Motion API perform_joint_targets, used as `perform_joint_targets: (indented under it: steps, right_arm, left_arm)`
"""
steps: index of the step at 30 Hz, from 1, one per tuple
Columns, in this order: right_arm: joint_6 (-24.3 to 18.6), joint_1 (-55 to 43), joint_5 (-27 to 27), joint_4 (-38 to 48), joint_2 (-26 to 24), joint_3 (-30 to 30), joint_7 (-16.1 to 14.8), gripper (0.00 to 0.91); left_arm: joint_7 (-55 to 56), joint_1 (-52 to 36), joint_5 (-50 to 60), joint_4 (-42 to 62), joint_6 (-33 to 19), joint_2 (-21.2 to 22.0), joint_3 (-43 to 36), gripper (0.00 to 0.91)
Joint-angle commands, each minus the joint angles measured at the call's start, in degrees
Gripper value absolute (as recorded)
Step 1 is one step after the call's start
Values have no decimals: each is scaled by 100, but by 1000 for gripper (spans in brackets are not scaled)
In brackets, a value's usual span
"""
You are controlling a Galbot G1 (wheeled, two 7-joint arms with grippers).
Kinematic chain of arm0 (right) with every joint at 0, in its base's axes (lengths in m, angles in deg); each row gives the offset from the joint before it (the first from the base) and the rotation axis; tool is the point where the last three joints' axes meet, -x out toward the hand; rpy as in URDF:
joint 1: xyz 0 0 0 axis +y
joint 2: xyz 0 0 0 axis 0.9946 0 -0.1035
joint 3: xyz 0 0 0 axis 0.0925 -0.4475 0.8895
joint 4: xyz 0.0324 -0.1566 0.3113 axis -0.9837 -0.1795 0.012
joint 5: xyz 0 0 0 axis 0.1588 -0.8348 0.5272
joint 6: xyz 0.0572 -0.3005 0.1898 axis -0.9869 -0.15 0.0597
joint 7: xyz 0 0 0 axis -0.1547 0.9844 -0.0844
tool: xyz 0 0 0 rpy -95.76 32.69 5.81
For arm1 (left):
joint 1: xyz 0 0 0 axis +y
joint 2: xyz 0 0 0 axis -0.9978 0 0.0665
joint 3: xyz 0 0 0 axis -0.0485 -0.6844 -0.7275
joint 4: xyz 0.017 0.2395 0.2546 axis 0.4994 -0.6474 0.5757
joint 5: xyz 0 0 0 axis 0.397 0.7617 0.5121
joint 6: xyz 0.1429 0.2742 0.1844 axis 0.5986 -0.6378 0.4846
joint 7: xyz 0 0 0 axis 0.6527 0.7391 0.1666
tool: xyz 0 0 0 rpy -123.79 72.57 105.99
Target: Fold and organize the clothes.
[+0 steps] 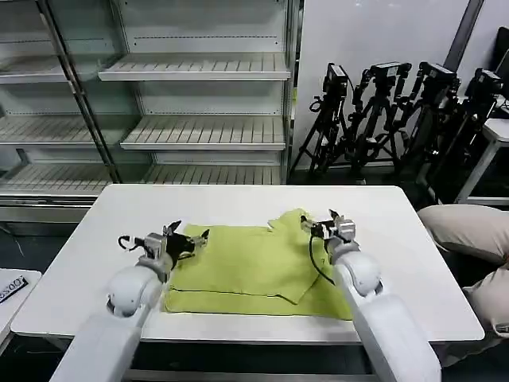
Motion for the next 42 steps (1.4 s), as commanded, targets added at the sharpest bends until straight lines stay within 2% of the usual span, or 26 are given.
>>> perform_joint_targets:
  steps: [1, 10, 20, 21, 22, 23, 25, 37, 42]
  right_arm:
    - [27, -1178, 102, 1795, 597, -254, -62, 907]
    - [174, -1215, -22, 1997, 670, -221, -93, 907]
    - [140, -1210, -50, 2064, 701, -272, -148, 907]
    - [139, -1210, -52, 2075, 713, -277, -130, 907]
    - [139, -1211, -49, 2083, 718, -277, -125, 766]
    - [149, -1208, -41, 2087, 720, -275, -133, 0]
    - [168, -1206, 27, 2083, 708, -283, -143, 0]
    - [208, -1179, 180, 2068, 683, -285, -253, 0]
    - [-110, -1099, 2, 1963, 586, -348, -636, 0]
  left_arm:
    - [-73, -1199, -251, 1741, 10, 5, -307, 907]
    - [-211, -1225, -390, 1900, 17, -47, -330, 907]
    - [-138, -1216, -537, 1919, 20, -88, -316, 907]
    - [-113, -1201, -535, 1896, 24, -82, -316, 846]
    - [-102, -1190, -536, 1884, 25, -78, -314, 161]
    - [-109, -1166, -535, 1877, 27, -79, -311, 30]
    - [-116, -1128, -536, 1863, 29, -84, -310, 10]
    - [-184, -1001, -521, 1798, 25, -26, -321, 20]
    - [-197, -951, -396, 1755, 20, 15, -316, 10]
